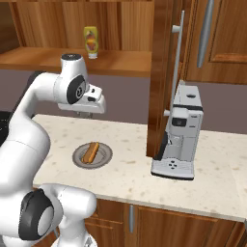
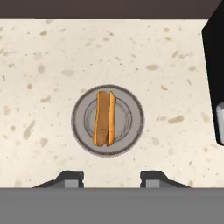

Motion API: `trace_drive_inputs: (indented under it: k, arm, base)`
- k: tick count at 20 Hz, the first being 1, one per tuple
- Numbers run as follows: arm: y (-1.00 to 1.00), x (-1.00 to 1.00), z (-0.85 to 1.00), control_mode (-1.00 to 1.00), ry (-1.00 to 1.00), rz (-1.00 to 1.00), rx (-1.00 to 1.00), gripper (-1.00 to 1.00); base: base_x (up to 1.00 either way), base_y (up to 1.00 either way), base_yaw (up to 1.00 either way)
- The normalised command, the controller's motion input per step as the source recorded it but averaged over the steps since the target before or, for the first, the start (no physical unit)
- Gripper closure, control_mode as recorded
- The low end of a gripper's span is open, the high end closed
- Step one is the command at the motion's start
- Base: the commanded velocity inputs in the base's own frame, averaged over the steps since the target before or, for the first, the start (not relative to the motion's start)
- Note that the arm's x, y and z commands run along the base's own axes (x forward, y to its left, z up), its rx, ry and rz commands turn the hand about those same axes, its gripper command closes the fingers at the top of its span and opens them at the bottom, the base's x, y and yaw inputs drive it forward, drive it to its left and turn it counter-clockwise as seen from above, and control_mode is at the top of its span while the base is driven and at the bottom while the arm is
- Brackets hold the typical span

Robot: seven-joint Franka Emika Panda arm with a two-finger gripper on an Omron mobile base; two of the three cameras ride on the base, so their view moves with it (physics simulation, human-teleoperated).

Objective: Move the hot dog bun to the plate on the dining table and place the condiment next to that plate. Then navigate to the fridge and take the sausage and place it on the plate as well.

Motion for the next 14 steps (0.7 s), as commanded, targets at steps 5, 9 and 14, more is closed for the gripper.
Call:
trace_drive_inputs:
  k: [5, 9, 14]
  arm:
    - [0.01, -0.15, -0.28, -1.0, 0.03, 0.0, -0.03, -1.0]
    - [0.16, -0.01, -0.61, -1.0, 0.08, 0.0, 0.0, -1.0]
    - [0.25, 0.08, -0.71, -1.0, 0.06, 0.0, 0.0, -1.0]
  base:
    - [0.0, 0.0, 0.0]
    - [0.0, 0.0, 0.0]
    - [0.0, 0.0, 0.0]
